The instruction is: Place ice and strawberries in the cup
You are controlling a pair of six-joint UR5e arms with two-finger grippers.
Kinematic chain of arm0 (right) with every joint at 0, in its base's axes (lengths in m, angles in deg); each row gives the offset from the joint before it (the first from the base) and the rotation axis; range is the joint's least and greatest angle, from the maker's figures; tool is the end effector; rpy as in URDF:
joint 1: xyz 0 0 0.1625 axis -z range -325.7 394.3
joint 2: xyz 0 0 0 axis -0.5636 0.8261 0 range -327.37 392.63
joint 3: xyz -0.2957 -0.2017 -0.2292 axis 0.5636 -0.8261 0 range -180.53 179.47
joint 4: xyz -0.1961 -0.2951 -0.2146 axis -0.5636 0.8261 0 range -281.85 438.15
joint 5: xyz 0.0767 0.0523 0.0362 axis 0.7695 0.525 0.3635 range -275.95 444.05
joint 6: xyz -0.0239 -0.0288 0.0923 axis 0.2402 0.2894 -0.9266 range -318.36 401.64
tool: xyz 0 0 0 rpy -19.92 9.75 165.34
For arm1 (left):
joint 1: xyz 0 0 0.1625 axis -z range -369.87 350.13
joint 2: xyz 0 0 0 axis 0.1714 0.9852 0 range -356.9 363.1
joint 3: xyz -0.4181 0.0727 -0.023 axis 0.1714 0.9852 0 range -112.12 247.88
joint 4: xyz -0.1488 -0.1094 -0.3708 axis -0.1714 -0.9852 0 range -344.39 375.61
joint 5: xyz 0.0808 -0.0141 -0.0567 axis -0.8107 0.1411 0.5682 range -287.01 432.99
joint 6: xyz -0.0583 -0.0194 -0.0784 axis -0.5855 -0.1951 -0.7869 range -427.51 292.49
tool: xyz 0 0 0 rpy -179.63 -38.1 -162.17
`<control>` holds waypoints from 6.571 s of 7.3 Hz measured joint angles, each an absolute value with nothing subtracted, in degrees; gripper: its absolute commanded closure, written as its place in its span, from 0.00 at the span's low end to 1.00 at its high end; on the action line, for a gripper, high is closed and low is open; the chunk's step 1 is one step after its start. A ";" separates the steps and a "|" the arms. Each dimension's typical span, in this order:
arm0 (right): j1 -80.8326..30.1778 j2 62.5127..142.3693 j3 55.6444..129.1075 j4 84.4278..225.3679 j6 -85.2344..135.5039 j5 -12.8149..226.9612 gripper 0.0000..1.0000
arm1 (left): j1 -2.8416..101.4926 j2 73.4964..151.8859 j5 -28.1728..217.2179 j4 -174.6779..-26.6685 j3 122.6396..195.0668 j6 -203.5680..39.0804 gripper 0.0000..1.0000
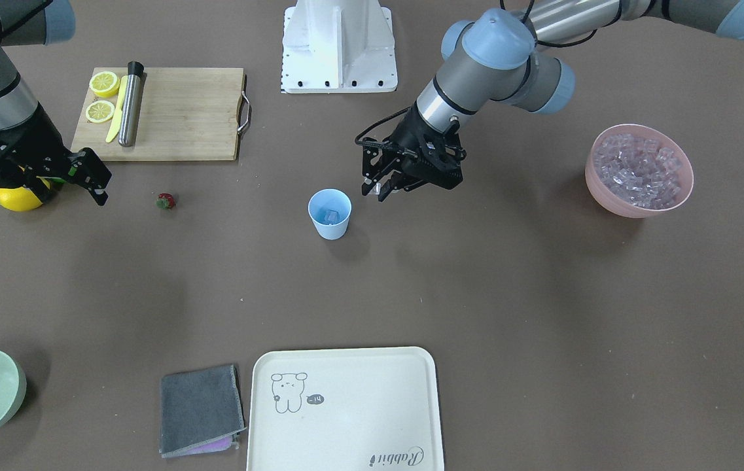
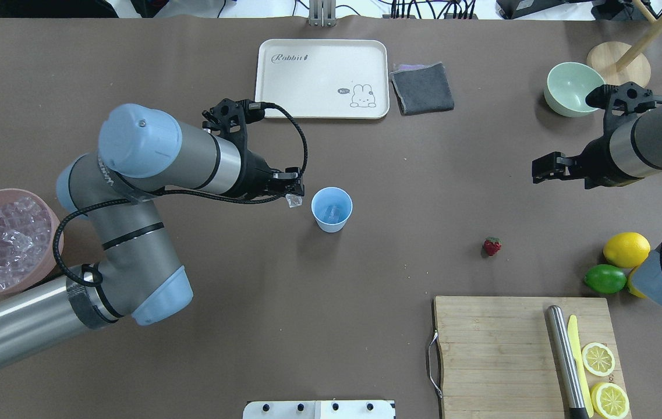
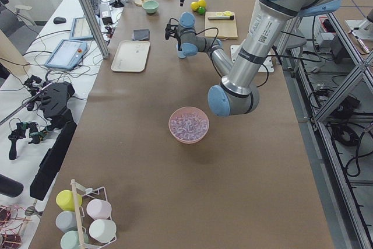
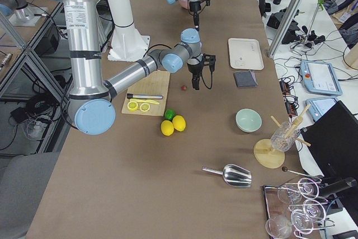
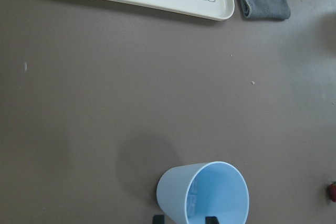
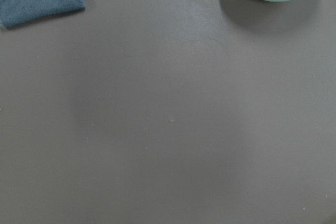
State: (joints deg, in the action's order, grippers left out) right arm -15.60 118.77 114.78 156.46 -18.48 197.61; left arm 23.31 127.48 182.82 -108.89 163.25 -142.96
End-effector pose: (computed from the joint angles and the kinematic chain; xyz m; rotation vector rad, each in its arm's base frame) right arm -0.2546 -0.4474 0.3992 0.1491 -0.7922 0.1837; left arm 0.4968 -0.4439 0.1919 0.2473 1.2891 -0.0530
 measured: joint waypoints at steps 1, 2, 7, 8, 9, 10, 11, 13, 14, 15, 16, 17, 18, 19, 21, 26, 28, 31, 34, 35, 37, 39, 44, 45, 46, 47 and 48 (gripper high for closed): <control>-15.53 118.77 114.78 156.46 -18.48 197.61 0.00 | 21.78 128.52 180.22 -108.93 162.73 -143.62 1.00; -15.46 118.77 114.78 156.46 -18.48 197.61 0.00 | 20.55 129.14 177.93 -109.05 162.45 -143.91 1.00; -14.16 118.62 114.76 156.26 -18.48 197.33 0.00 | 16.56 130.44 169.18 -109.02 161.81 -143.87 1.00; -13.98 118.61 114.54 155.86 -18.48 197.28 0.00 | 15.88 131.19 167.63 -108.97 161.03 -143.81 1.00; -13.83 118.59 114.32 155.53 -18.48 197.26 0.00 | 15.69 132.14 166.86 -108.96 159.84 -143.67 1.00; -13.72 118.59 114.22 155.39 -18.50 197.23 0.00 | 16.07 132.80 166.51 -109.07 158.83 -143.46 1.00; -13.62 118.59 114.16 155.35 -18.54 197.20 0.00 | 16.98 133.04 166.34 -109.24 158.38 -143.14 1.00; -13.45 118.46 113.95 155.32 -18.57 197.17 0.00 | 18.43 133.07 166.23 -109.26 157.98 -141.95 1.00; -13.36 118.33 113.81 155.32 -18.55 197.17 0.00 | 18.25 133.07 166.19 -109.24 157.68 -141.72 1.00; -13.30 118.28 113.63 155.30 -18.51 197.17 0.00 | 17.43 133.14 165.96 -109.24 157.52 -141.71 1.00; -13.27 118.26 113.50 155.26 -18.49 197.17 0.00 | 16.40 133.23 165.34 -109.24 157.55 -141.82 1.00; -13.25 118.24 113.41 155.26 -18.49 197.17 0.00 | 15.62 133.27 164.68 -109.26 157.68 -141.90 1.00; -13.25 118.21 113.31 155.27 -18.48 197.17 0.00 | 15.33 133.23 164.36 -109.28 157.85 -141.86 0.92; -13.25 118.18 113.25 155.25 -18.48 197.17 0.00 | 15.59 133.15 164.31 -109.31 157.95 -141.71 0.92; -13.24 118.13 113.21 155.23 -18.48 197.15 0.00 | 16.85 132.99 164.46 -109.36 157.98 -141.62 0.25; -13.25 118.10 113.20 155.30 -18.48 196.88 0.00 | 16.95 132.64 164.45 -109.21 158.47 -141.69 0.02; -13.21 118.04 112.98 155.32 -18.48 196.44 0.00 | 18.60 130.04 166.05 -104.58 162.11 -140.77 0.01; -13.10 117.33 112.10 155.32 -18.46 195.65 0.00 | 26.94 123.19 172.90 -80.73 178.09 -127.81 0.01; -13.07 116.99 110.90 155.26 -18.30 194.84 0.00 | 43.21 110.07 185.83 -76.75 181.79 -102.58 0.01; -13.07 116.93 110.71 155.24 -18.27 194.76 0.00 | 51.17 105.80 191.58 -76.74 180.61 -91.00 0.01; -13.07 116.92 110.66 155.23 -18.30 194.69 0.00 | 65.78 99.63 202.02 -76.75 174.08 -69.62 0.01; -13.04 116.83 110.44 155.23 -18.36 194.63 0.00 | 73.23 96.11 206.07 -76.70 166.42 -56.78 0.01; -9.57 114.33 102.08 143.52 -28.68 193.90 0.00 | 76.84 94.90 208.04 -76.85 162.26 -51.98 0.01; -6.97 114.46 102.47 142.79 -31.57 192.13 0.00 | 76.86 94.60 209.76 -77.06 162.22 -51.98 0.01; -4.48 114.87 103.13 142.66 -33.33 190.34 0.00 | 76.87 94.24 211.44 -77.64 162.15 -52.01 0.01; -2.24 115.57 103.80 143.13 -34.14 188.57 0.02 | 76.88 93.82 212.65 -78.29 162.12 -52.06 0.01; -0.53 115.92 104.20 143.99 -34.43 186.92 0.04 | 76.88 93.49 213.26 -78.61 162.21 -52.08 0.01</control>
State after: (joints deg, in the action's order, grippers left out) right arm -0.53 115.92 104.20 143.99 -34.43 186.92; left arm 76.88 93.49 213.26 -78.61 162.21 -52.08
